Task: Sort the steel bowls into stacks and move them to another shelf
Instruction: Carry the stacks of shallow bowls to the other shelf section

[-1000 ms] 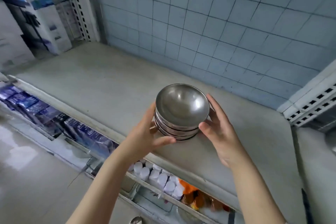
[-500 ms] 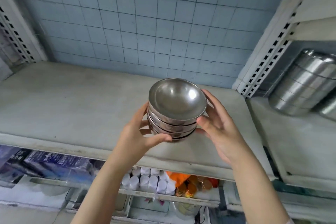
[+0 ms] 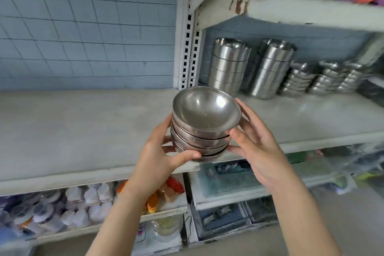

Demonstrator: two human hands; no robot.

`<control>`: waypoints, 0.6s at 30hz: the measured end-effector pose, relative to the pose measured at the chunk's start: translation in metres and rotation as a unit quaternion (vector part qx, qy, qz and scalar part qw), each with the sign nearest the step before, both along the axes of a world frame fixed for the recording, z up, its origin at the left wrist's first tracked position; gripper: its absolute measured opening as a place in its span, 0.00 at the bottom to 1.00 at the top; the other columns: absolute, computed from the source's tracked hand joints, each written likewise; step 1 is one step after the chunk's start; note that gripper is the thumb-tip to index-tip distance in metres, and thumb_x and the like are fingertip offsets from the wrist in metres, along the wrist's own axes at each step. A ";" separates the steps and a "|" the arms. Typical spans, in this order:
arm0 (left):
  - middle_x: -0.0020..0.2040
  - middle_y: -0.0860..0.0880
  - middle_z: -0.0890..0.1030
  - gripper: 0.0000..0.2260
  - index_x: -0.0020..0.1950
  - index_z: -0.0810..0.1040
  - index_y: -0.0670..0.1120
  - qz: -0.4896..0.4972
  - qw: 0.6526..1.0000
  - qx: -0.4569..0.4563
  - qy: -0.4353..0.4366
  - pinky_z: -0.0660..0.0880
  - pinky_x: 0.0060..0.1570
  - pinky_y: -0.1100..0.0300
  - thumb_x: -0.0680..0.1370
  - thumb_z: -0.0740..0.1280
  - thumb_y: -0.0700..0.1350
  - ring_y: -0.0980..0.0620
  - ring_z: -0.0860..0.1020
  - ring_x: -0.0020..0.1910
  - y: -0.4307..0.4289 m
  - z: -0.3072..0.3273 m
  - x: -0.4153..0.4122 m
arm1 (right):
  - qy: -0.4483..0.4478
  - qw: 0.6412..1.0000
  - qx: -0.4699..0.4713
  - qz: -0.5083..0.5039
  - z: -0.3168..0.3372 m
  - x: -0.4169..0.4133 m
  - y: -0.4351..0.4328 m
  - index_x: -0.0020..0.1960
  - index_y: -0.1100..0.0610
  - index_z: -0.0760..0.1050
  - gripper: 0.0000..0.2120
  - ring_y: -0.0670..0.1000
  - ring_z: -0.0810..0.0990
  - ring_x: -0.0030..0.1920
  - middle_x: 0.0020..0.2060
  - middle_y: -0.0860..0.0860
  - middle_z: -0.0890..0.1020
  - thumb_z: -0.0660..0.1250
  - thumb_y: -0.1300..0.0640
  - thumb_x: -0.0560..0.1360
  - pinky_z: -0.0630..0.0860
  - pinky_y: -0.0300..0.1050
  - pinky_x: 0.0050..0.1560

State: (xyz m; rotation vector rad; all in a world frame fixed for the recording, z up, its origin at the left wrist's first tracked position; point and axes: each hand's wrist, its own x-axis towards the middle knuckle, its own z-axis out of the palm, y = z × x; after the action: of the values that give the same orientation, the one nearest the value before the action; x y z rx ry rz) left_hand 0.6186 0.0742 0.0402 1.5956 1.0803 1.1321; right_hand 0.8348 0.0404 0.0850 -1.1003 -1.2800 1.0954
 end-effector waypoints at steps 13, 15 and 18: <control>0.61 0.53 0.79 0.46 0.73 0.65 0.58 -0.129 0.992 -0.012 0.006 0.73 0.47 0.75 0.57 0.78 0.56 0.65 0.78 0.53 -0.003 0.001 0.185 | 0.034 0.993 -0.021 -0.107 -0.006 0.170 -0.057 0.75 0.40 0.64 0.44 0.47 0.76 0.67 0.70 0.40 0.73 0.79 0.42 0.63 0.72 0.66 0.65; 0.63 0.53 0.77 0.43 0.70 0.65 0.62 -0.144 0.989 -0.013 0.001 0.72 0.46 0.76 0.57 0.78 0.57 0.66 0.77 0.54 0.008 0.000 0.207 | 0.033 0.991 -0.015 -0.127 -0.007 0.187 -0.053 0.75 0.41 0.63 0.43 0.47 0.76 0.67 0.70 0.41 0.73 0.78 0.43 0.65 0.73 0.65 0.65; 0.63 0.52 0.77 0.41 0.66 0.63 0.69 -0.163 0.986 -0.019 -0.010 0.73 0.48 0.74 0.56 0.77 0.59 0.64 0.78 0.54 0.028 -0.002 0.239 | 0.025 0.987 -0.018 -0.158 -0.009 0.212 -0.043 0.75 0.39 0.64 0.43 0.46 0.76 0.67 0.70 0.40 0.74 0.78 0.42 0.64 0.76 0.58 0.63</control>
State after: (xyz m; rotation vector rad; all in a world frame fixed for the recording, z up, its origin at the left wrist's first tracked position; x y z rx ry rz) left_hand 0.8575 0.1021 0.0382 1.6553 0.7855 0.9005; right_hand 1.0470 -0.0021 0.0763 -1.2451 -1.0074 0.9031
